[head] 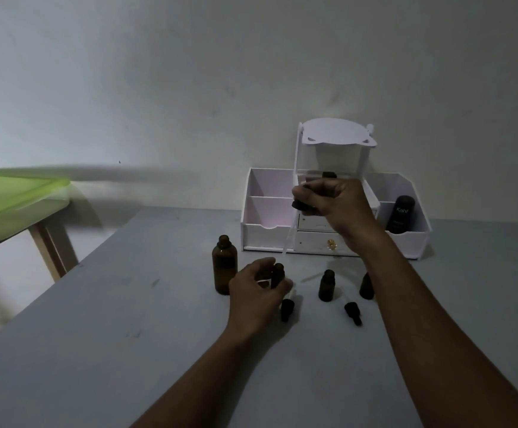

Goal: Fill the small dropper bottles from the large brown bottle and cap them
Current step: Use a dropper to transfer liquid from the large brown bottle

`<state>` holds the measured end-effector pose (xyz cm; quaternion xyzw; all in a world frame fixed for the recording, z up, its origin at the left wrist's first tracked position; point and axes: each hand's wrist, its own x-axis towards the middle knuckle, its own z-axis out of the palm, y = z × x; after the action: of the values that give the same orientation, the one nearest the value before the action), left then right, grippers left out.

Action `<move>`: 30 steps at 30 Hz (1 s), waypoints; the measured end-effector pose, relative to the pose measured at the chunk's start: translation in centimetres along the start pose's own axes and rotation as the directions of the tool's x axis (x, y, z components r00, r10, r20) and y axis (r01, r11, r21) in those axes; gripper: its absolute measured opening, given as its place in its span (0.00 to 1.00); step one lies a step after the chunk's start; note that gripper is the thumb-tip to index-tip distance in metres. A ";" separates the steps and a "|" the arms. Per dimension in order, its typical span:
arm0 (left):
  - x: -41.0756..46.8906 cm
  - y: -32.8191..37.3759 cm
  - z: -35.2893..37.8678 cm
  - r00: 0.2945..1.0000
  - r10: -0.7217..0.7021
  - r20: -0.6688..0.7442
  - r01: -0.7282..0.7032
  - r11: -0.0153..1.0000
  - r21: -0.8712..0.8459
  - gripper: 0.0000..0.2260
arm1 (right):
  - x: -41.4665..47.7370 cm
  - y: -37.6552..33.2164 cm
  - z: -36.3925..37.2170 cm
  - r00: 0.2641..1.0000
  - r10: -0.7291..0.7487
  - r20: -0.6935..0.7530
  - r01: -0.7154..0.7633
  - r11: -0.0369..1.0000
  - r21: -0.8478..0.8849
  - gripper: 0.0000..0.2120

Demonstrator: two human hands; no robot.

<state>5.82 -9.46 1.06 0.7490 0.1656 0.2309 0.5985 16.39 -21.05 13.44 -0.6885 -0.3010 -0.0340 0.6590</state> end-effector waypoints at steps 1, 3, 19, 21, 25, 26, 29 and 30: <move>0.1 -0.1 0.0 1.000 -0.007 0.011 0.007 1.000 0.000 0.24 | 0.0 0.2 0.0 1.000 0.012 0.007 -0.012 1.000 -0.007 0.03; 0.4 -0.4 0.1 1.000 -0.016 0.012 0.016 1.000 0.014 0.24 | 0.0 0.7 0.1 0.999 0.038 0.016 -0.038 0.999 -0.012 0.02; 0.8 -0.7 0.0 1.000 0.013 0.000 -0.013 0.996 0.090 0.16 | -0.4 2.1 1.6 0.996 0.034 0.087 -0.023 0.992 -0.126 0.06; 0.8 -0.7 -0.1 1.000 0.012 0.003 -0.012 0.996 0.093 0.16 | -0.5 2.3 1.7 0.995 0.032 0.091 -0.020 0.991 -0.130 0.05; 0.8 -0.8 0.0 1.000 0.007 -0.001 -0.006 0.996 0.084 0.15 | -0.7 2.3 2.0 0.995 0.002 0.100 0.012 0.990 -0.143 0.07; 0.8 -0.8 0.0 1.000 0.004 -0.001 -0.004 0.997 0.080 0.15 | -0.8 2.3 2.0 0.994 -0.010 0.106 0.026 0.989 -0.149 0.07; 0.7 -0.8 0.0 1.000 0.004 -0.005 -0.003 0.997 0.075 0.15 | -0.9 2.2 2.3 0.992 -0.038 0.119 0.058 0.984 -0.169 0.06; 0.7 -0.8 0.0 1.000 0.002 -0.003 -0.002 0.998 0.070 0.14 | -0.9 2.2 2.3 0.992 -0.043 0.122 0.064 0.983 -0.174 0.06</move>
<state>6.40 -8.92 0.37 0.7693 0.1739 0.2266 0.5714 15.85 -19.11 10.78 -0.7371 -0.3536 -0.0378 0.5747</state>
